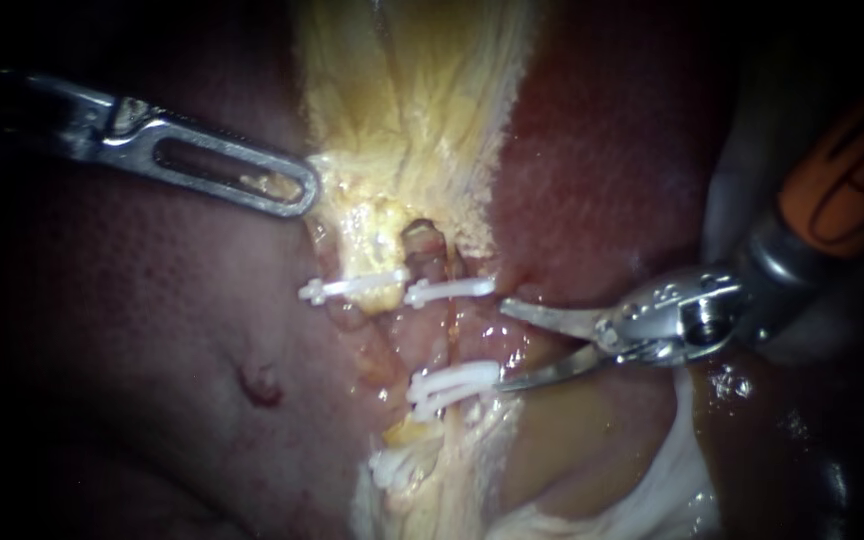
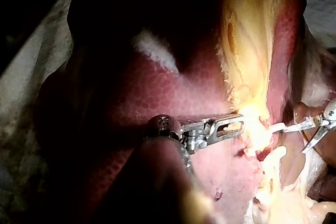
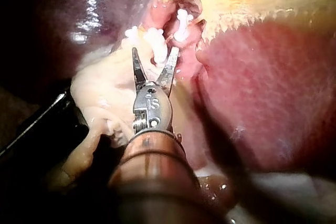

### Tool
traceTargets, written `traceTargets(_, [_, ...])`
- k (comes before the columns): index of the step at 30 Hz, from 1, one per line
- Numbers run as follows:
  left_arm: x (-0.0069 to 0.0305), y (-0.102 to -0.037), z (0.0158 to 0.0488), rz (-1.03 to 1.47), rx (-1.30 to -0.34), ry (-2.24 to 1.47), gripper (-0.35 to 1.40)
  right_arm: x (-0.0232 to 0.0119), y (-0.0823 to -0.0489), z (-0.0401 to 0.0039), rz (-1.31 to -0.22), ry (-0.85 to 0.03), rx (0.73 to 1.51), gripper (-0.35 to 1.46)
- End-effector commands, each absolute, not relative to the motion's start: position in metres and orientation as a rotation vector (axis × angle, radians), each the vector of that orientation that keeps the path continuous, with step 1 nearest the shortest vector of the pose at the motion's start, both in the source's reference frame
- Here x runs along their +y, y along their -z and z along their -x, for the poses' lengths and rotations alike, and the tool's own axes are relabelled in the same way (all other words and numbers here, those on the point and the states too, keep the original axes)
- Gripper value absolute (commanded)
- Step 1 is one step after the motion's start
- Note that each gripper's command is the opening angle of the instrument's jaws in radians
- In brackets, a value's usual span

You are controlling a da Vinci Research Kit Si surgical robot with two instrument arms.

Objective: Go to the cutting position right tube

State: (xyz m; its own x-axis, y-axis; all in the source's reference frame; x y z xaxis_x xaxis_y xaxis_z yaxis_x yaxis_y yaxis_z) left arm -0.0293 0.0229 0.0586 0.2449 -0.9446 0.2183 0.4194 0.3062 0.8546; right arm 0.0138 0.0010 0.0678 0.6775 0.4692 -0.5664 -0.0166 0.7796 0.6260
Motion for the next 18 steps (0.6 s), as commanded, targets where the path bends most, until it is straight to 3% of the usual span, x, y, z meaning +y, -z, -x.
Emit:
traceTargets(1, [0.0229, -0.0586, 0.0292, -0.758, -0.852, 1.064, -0.35, 0.0010, -0.0683, -0.0138, -0.643, -0.298, 0.783, 1.43])
traceTargets(11, [0.0229, -0.0586, 0.0293, -0.758, -0.852, 1.064, -0.35, 0.0012, -0.0727, -0.0158, -0.707, -0.327, 0.756, 1.43])
traceTargets(18, [0.0229, -0.0586, 0.0292, -0.758, -0.852, 1.064, -0.35, 0.0015, -0.0740, -0.0172, -0.745, -0.335, 0.781, 1.43])
